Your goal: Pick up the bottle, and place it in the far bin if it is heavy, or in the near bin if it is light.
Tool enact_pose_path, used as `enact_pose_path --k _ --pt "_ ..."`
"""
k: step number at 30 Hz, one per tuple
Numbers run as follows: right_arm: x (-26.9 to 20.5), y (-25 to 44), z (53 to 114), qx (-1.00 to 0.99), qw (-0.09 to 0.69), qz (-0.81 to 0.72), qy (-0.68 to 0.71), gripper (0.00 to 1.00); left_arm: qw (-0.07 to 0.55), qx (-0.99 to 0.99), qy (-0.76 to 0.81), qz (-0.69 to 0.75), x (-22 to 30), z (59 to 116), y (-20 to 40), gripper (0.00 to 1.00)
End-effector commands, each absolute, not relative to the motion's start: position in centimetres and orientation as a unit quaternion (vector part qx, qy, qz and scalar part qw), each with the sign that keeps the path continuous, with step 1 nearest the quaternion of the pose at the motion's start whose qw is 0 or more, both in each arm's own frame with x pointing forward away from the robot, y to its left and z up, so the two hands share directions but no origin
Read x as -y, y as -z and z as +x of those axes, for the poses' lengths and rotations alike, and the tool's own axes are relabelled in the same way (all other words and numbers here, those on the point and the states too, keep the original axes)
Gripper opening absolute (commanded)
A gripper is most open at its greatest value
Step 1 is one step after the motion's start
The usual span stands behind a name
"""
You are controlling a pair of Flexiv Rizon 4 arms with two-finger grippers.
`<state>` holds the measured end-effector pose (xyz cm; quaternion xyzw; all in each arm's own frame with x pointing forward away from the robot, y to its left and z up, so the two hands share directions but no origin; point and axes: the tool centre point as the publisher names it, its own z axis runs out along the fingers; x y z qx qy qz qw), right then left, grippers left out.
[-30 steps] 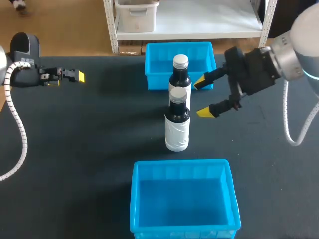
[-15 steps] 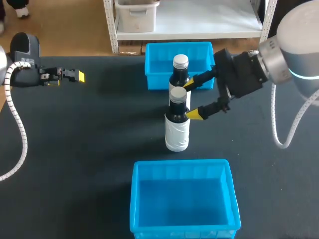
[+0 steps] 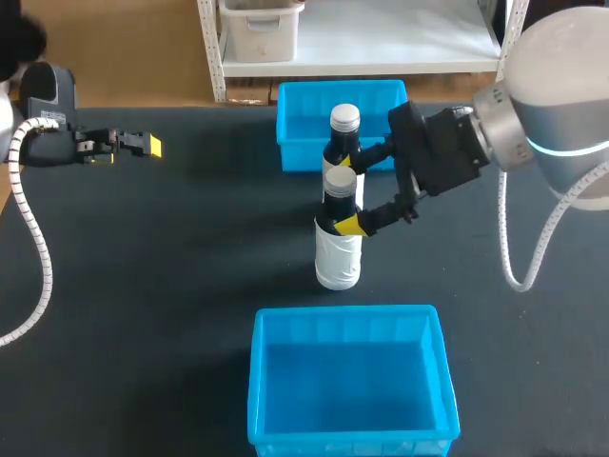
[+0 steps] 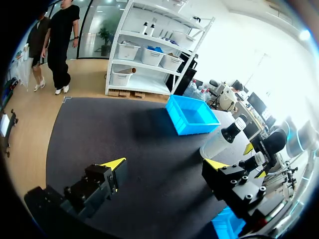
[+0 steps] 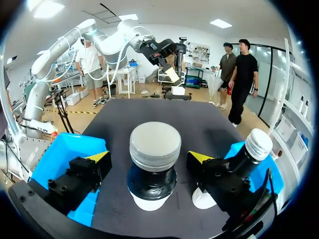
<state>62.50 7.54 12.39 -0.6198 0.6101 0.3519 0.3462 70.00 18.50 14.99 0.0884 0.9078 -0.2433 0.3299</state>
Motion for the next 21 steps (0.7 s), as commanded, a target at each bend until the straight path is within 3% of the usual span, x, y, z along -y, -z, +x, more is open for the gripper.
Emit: enact_pose_path --k 1,21 --pt "-8.22 -12.04 62.9 -0.61 0.345 -0.619 -0.356 1.0 0.33 -0.908 0.243 0.088 -18.5 70.0 -14.99 1.0" --pt "-8.39 -12.04 62.9 -0.611 0.351 -0.609 -0.363 1.0 0.33 -0.908 0.243 0.088 -18.5 70.0 -14.99 1.0"
